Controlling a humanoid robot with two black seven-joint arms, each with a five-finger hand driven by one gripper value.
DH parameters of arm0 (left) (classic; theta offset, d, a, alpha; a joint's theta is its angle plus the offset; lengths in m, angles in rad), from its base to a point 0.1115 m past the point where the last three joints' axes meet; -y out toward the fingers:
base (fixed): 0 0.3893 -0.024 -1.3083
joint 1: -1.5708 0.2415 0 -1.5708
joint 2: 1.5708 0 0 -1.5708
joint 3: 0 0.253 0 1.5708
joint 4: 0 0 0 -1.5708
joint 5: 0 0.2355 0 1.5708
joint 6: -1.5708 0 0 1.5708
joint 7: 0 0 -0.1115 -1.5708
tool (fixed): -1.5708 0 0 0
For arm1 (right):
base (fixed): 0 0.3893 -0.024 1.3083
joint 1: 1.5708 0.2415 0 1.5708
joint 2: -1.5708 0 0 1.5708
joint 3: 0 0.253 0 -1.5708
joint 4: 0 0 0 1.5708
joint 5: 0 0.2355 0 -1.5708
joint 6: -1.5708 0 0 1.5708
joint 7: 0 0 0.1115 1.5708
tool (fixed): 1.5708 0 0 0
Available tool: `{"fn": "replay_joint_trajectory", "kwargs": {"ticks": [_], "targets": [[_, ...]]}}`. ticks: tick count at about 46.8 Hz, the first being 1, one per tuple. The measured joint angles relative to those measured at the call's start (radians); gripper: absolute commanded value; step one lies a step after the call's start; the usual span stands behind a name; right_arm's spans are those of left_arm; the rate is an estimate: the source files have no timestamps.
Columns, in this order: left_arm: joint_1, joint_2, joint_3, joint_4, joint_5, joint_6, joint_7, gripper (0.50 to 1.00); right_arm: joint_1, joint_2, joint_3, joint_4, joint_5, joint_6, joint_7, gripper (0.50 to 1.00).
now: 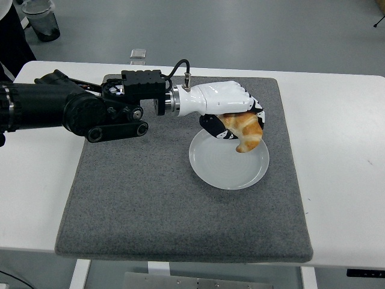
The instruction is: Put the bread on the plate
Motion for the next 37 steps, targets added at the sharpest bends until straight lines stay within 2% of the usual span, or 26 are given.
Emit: {"fn": "replay_joint_trajectory", "kwargs": {"ticks": [13,37], "targets": [[0.075,-0.001,0.000,0.055,0.009,0.000,0.000,0.500,0.000,0.000,0.000,0.000,0.000,0.000,0.000,0.930],[0.170,-0.002,-0.001,0.079,0.014,0.000,0.000,0.500,0.000,0.000,0.002,0.000,0.000,0.000,0.000,0.932]]}}
